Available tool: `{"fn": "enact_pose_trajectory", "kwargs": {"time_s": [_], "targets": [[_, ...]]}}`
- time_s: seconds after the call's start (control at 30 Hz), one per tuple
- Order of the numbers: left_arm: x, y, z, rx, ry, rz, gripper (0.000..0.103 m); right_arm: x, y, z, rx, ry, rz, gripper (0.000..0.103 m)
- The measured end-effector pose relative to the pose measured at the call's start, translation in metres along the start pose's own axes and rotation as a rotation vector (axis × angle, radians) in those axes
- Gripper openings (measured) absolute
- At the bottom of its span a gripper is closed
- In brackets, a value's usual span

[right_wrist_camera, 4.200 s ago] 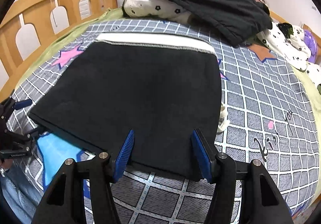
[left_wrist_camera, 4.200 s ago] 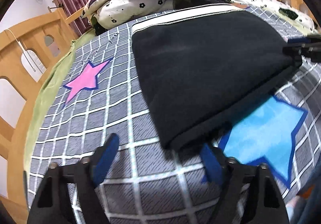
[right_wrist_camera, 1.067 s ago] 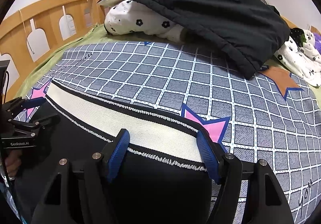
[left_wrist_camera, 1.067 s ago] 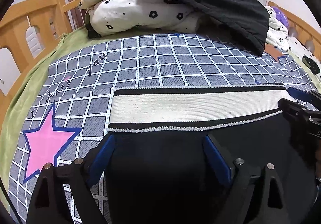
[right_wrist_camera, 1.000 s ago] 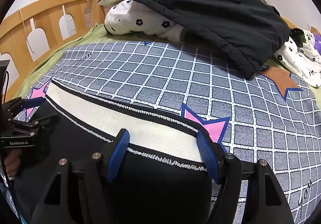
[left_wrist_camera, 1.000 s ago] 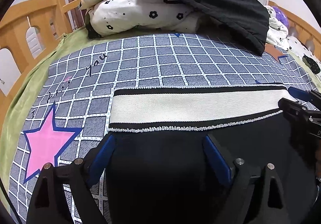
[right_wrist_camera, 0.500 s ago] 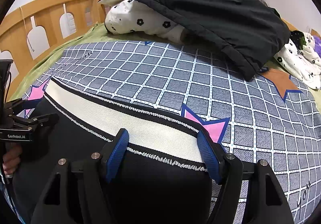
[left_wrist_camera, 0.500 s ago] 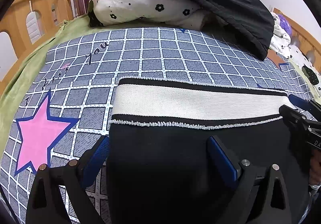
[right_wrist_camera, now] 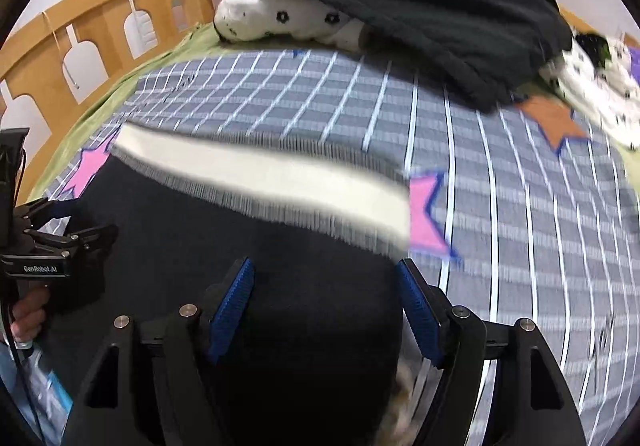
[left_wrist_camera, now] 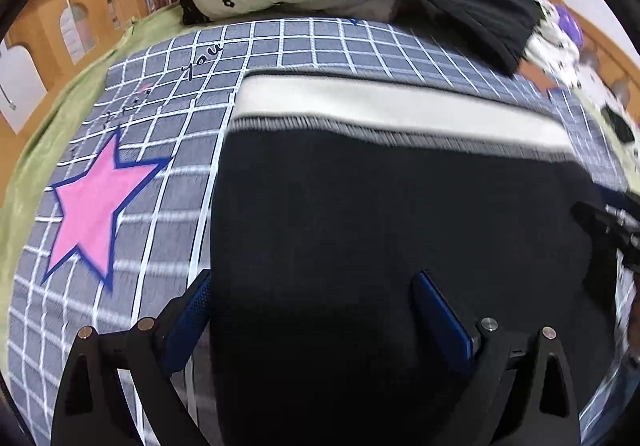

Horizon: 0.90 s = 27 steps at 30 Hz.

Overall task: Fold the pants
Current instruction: 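Release the waistband and pull both tools back from the pants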

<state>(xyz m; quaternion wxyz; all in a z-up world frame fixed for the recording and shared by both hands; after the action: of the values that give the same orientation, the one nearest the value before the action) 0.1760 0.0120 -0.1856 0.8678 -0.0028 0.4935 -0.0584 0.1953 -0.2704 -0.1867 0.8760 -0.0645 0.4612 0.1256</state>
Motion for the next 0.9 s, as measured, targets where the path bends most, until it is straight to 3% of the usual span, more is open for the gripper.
{"fn": "enact_pose_trajectory", "kwargs": {"time_s": [0.13, 0.23, 0.37, 0.5, 0.73, 0.9], "targets": [[-0.021, -0.001, -0.030, -0.025, -0.011, -0.001, 0.098, -0.018, -0.001, -0.026, 0.027, 0.011, -0.004, 0.071], [-0.028, 0.007, -0.054, -0.127, -0.006, -0.060, 0.098, -0.031, -0.002, -0.054, 0.099, 0.034, 0.033, 0.072], [-0.036, 0.014, -0.075, -0.238, 0.007, -0.136, 0.098, -0.037, 0.009, -0.088, 0.100, 0.062, 0.017, 0.072], [-0.046, 0.008, -0.085, -0.211, -0.001, -0.091, 0.098, -0.048, 0.015, -0.098, 0.109, 0.038, -0.037, 0.073], [-0.056, 0.009, -0.101, -0.242, 0.038, -0.090, 0.098, -0.060, 0.020, -0.117, 0.141, 0.081, -0.058, 0.073], [-0.072, 0.010, -0.109, -0.214, 0.030, -0.030, 0.098, -0.078, 0.022, -0.125, 0.129, 0.060, -0.124, 0.073]]}}
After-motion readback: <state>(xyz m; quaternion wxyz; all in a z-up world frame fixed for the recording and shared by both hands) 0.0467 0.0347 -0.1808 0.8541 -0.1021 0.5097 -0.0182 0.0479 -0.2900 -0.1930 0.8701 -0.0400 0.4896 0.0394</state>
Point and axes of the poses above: each gripper's, at about its wrist camera, not at the fingertips, and x roughly the way its jaws point, y to its left, z to its top, the point moved 5 cm from there along x, roughly the way its jaws point, and after that the axes turned 5 degrees about -z, right-handed, at the moved point
